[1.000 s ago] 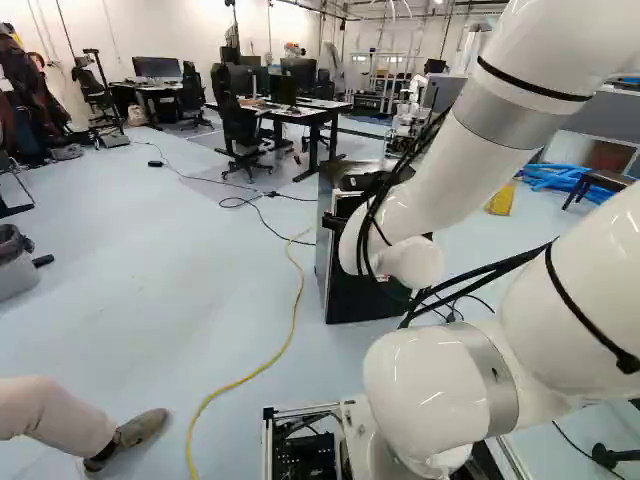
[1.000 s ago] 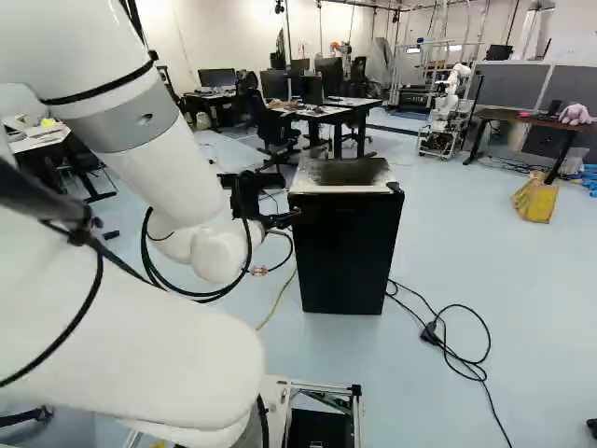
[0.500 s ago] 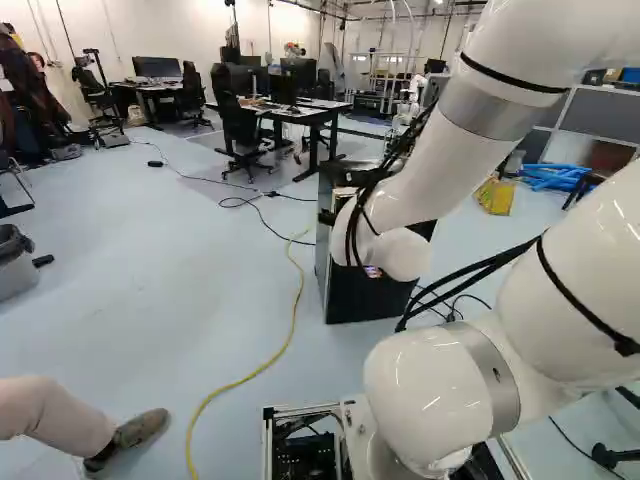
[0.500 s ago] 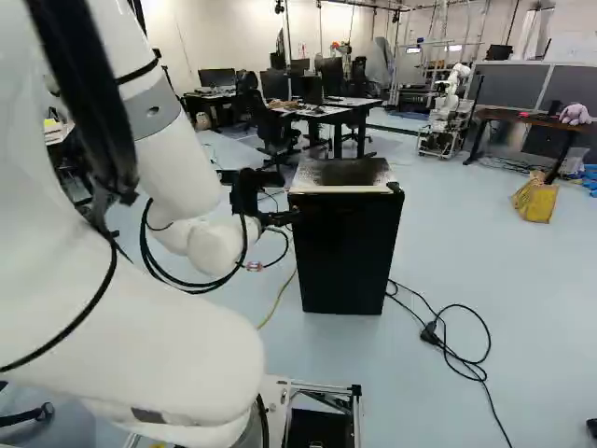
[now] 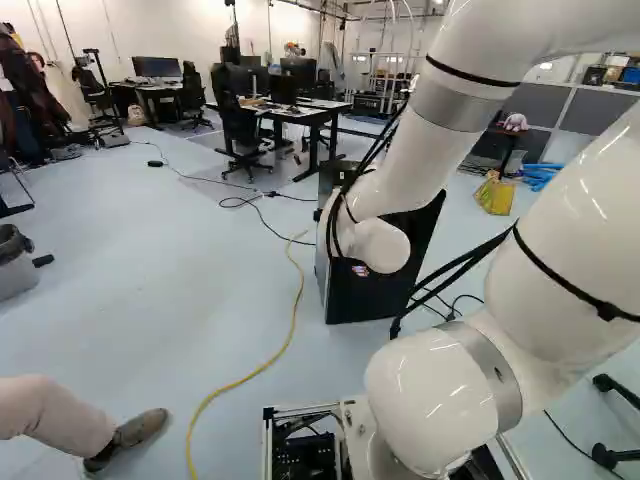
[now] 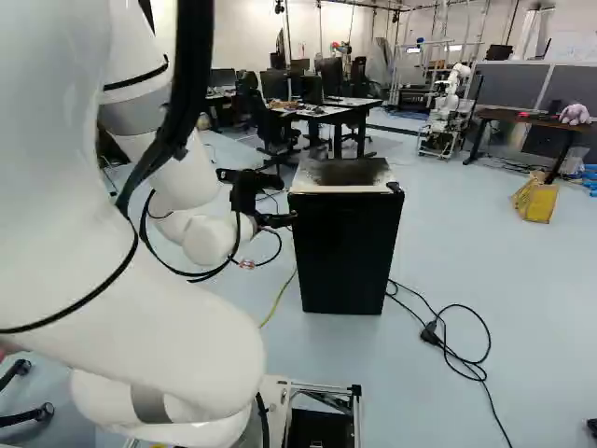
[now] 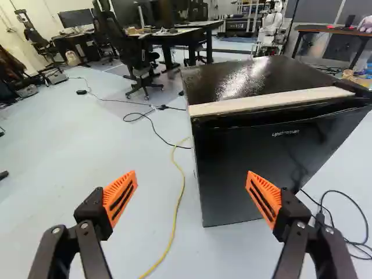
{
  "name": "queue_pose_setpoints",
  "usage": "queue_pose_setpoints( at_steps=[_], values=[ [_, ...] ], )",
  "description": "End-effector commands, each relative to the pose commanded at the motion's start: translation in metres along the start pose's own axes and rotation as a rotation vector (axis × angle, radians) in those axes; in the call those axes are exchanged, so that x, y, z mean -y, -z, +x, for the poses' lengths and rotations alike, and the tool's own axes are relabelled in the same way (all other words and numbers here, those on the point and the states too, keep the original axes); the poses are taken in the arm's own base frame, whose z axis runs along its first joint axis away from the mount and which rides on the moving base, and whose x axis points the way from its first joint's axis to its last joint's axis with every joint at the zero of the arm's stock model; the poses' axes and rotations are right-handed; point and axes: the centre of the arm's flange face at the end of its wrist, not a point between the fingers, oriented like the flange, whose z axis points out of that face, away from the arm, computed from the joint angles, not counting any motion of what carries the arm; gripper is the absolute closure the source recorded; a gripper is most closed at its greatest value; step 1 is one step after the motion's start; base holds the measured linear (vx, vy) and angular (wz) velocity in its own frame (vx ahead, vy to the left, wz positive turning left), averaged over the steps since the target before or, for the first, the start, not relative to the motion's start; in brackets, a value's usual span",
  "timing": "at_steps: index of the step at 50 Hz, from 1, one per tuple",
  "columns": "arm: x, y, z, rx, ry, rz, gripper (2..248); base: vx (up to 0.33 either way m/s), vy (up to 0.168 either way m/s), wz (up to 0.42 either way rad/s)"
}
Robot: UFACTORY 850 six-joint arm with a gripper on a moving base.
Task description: Grab a drink from the fridge
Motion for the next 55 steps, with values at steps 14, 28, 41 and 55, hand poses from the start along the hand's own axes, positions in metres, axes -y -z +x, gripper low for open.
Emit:
queue_pose_setpoints(
  at_steps=[14,28,41,55],
  values=[
    [0.013,-0.02,-0.006,0.033,-0.035,-0.046,3,0.0,0.0,0.0],
    [0.028,-0.042,-0.012,0.04,-0.067,-0.099,3,0.0,0.0,0.0],
    [0.042,-0.059,-0.011,0.014,-0.103,-0.147,3,0.0,0.0,0.0],
    [0.056,-0.071,-0.006,-0.033,-0.146,-0.199,3,0.0,0.0,0.0]
  ],
)
